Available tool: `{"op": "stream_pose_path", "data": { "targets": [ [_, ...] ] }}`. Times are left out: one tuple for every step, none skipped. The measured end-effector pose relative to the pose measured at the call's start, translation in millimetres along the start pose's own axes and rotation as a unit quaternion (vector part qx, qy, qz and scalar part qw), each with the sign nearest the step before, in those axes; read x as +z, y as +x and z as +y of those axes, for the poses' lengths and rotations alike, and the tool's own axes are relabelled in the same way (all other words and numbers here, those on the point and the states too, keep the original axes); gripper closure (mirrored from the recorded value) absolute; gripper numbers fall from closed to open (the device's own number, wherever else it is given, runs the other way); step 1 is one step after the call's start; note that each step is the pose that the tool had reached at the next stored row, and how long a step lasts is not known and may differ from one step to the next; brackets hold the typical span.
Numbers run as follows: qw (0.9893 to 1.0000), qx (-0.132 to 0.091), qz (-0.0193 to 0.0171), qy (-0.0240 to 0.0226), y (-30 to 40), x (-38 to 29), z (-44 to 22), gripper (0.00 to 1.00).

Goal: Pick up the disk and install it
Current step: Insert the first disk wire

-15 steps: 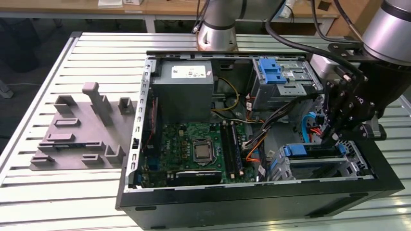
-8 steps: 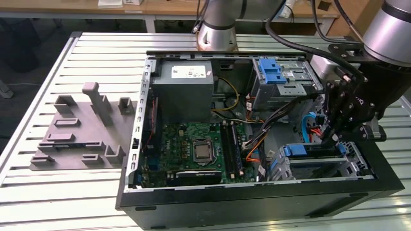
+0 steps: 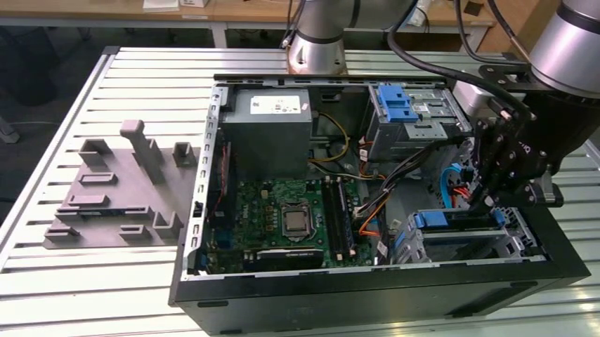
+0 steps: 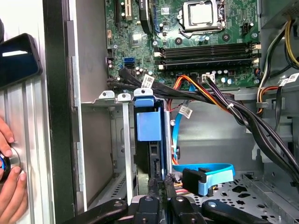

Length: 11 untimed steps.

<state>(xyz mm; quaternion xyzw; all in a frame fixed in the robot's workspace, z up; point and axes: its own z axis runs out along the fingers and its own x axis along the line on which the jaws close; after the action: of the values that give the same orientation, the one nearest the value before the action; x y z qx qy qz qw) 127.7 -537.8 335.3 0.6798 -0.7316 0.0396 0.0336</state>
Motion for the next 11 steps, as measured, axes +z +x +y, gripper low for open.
{"op": "stream_pose_path", "data": {
  "targets": [
    [1.0000, 0.001, 0.0000, -0.0001, 0.0, 0.0, 0.0, 0.84],
    [1.0000, 0.002, 0.0000, -0.0001, 0.0, 0.1, 0.0, 0.84],
    [1.0000, 0.002, 0.0001, -0.0002, 0.0, 0.0, 0.0, 0.84],
    [1.0000, 0.003, 0.0001, -0.0003, 0.0, 0.0, 0.0, 0.84],
    [1.0000, 0.003, 0.0001, -0.0003, 0.0, 0.0, 0.0, 0.84],
    [1.0000, 0.003, 0.0001, -0.0003, 0.0, 0.1, 0.0, 0.84],
    [1.0000, 0.003, 0.0000, -0.0004, 0.0, 0.1, 0.0, 0.84],
    [1.0000, 0.004, -0.0001, -0.0004, 0.1, 0.2, 0.0, 0.84],
    [1.0000, 0.004, 0.0000, -0.0004, 0.4, 0.2, 0.0, 0.84],
    [1.0000, 0.004, 0.0000, -0.0004, 0.7, 0.3, -0.1, 0.84],
    [1.0000, 0.004, 0.0001, -0.0004, 0.9, 0.2, -0.1, 0.84]
  ]
}}
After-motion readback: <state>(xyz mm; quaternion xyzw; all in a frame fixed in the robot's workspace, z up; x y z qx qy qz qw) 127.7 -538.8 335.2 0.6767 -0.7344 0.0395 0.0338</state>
